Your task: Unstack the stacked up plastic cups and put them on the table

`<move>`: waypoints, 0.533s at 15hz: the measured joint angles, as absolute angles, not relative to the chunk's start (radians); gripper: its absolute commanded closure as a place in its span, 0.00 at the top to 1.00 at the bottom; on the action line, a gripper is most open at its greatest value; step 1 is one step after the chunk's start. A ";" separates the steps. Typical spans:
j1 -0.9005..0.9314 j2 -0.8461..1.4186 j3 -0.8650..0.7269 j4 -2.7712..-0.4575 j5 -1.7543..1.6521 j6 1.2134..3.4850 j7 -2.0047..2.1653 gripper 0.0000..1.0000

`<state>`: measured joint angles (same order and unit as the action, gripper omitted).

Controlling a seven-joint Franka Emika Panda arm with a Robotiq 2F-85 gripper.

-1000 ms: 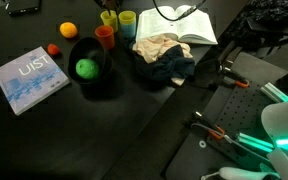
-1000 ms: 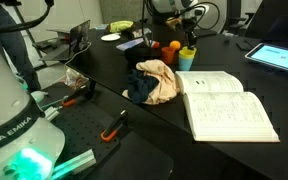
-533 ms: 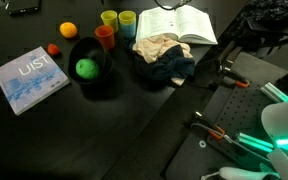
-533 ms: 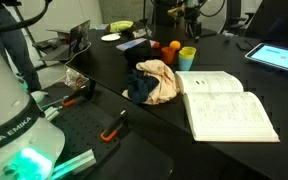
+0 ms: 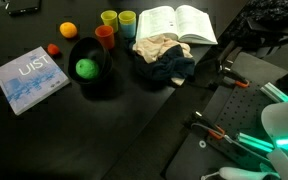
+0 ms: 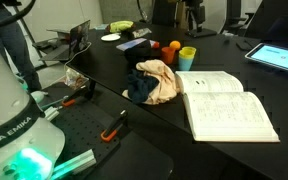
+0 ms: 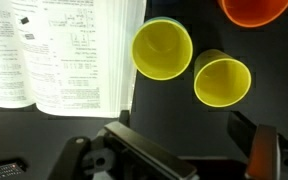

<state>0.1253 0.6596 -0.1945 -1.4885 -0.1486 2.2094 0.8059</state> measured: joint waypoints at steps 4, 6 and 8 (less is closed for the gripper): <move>0.119 0.606 -0.200 -1.594 -0.155 2.209 0.815 1.00; 0.113 0.592 -0.200 -1.641 -0.155 2.222 0.826 1.00; 0.108 0.589 -0.200 -1.679 -0.155 2.263 0.841 1.00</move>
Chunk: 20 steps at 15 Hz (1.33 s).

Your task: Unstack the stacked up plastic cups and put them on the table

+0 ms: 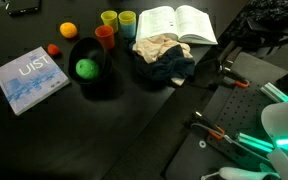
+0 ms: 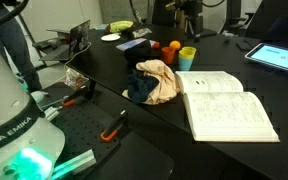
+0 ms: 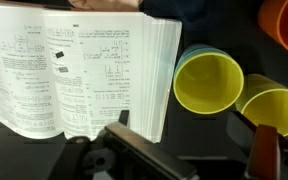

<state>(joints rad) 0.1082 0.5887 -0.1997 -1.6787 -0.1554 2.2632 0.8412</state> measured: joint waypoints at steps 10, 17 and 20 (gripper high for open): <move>0.102 0.599 -0.200 -1.803 -0.151 2.398 0.890 1.00; 0.103 0.604 -0.198 -1.834 -0.146 2.487 0.890 0.51; 0.103 0.612 -0.198 -1.845 -0.141 2.529 0.890 0.27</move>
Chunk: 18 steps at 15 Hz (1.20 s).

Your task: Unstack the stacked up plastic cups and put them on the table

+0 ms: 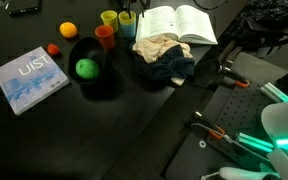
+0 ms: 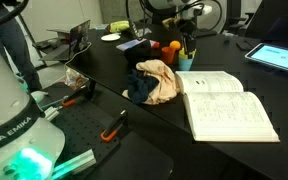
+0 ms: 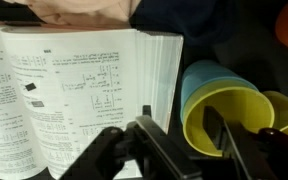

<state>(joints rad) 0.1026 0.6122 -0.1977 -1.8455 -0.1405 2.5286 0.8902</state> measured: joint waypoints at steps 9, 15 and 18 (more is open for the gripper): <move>0.114 0.616 -0.198 -1.850 -0.131 2.564 0.890 0.05; 0.127 0.587 -0.179 -1.851 -0.113 2.539 0.889 0.05; 0.133 0.554 -0.173 -1.851 -0.111 2.537 0.889 0.05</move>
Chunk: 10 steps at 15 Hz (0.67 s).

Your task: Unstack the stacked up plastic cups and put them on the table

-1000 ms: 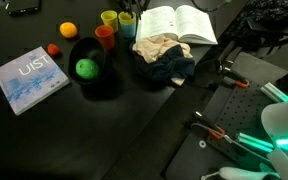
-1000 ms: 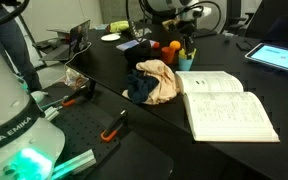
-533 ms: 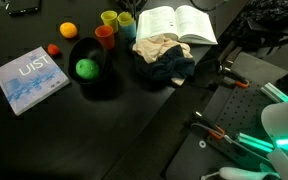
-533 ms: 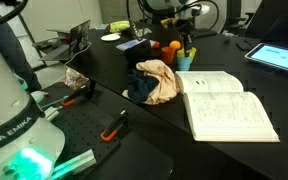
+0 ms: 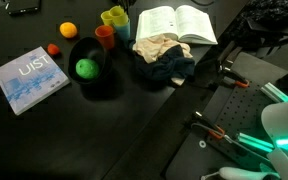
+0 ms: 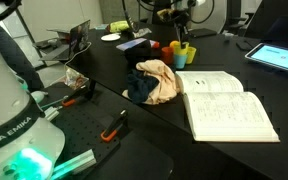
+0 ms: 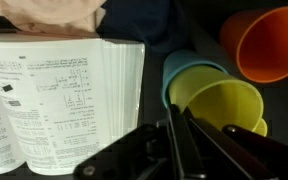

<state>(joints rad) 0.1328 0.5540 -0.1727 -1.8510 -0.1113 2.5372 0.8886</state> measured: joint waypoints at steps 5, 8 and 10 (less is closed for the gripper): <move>0.134 0.522 -0.178 -1.860 -0.113 2.538 0.889 0.05; 0.134 0.512 -0.179 -1.863 -0.113 2.537 0.889 0.05; 0.134 0.487 -0.179 -1.862 -0.113 2.533 0.888 0.05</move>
<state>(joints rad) 0.1338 0.4874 -0.1792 -1.8620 -0.1126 2.5334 0.8883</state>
